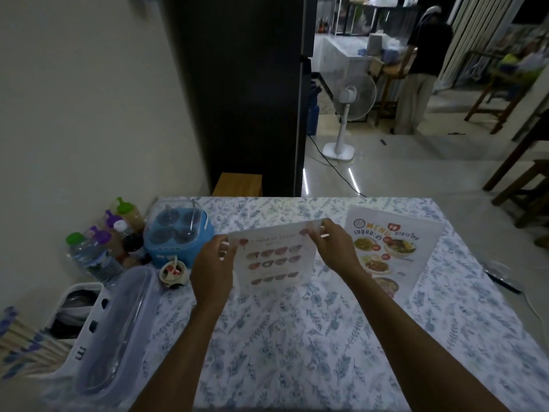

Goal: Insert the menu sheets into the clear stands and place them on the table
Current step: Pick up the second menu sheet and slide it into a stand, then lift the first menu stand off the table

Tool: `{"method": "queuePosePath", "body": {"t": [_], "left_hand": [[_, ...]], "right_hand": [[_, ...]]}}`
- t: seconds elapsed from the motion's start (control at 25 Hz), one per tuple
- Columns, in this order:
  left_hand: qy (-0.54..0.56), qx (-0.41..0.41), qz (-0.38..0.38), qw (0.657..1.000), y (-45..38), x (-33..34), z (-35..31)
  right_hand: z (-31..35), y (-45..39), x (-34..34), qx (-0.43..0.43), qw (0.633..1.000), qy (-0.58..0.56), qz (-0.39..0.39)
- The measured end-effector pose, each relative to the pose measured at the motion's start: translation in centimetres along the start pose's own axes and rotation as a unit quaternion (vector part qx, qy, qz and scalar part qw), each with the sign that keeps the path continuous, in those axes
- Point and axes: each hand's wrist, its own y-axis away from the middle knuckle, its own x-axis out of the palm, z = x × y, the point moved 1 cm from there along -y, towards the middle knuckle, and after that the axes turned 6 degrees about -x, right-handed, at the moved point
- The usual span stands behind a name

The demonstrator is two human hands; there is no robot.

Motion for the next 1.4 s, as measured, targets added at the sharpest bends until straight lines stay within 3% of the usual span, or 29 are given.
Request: {"method": "queuePosePath", "body": {"t": [0.2, 0.44, 0.68, 1.12, 1.4], "left_hand": [[-0.077, -0.005, 0.008, 0.997, -4.9, 1.7, -0.3], [-0.076, -0.048, 0.010, 0.996, -6.5, 3.3, -0.1], [-0.093, -0.063, 0.040, 0.993, -6.6, 3.1, -0.2], [-0.146, -0.107, 0.104, 0.978, -0.6, 5.2, 0.6], [-0.144, -0.028, 0.215, 0.966, 5.0, 13.8, -4.7]], "right_hand": [[-0.9, -4.6, 1.6, 0.013, 0.998, 0.050, 0.022], [-2.5, -7.7, 3.7, 0.029, 0.995, 0.078, 0.059], [-1.4, -8.2, 1.8, 0.046, 0.994, 0.025, 0.099], [-3.1, -3.9, -2.5, 0.063, 0.995, -0.004, 0.074], [-8.4, 1.9, -8.0, 0.095, 0.993, 0.046, 0.056]]}}
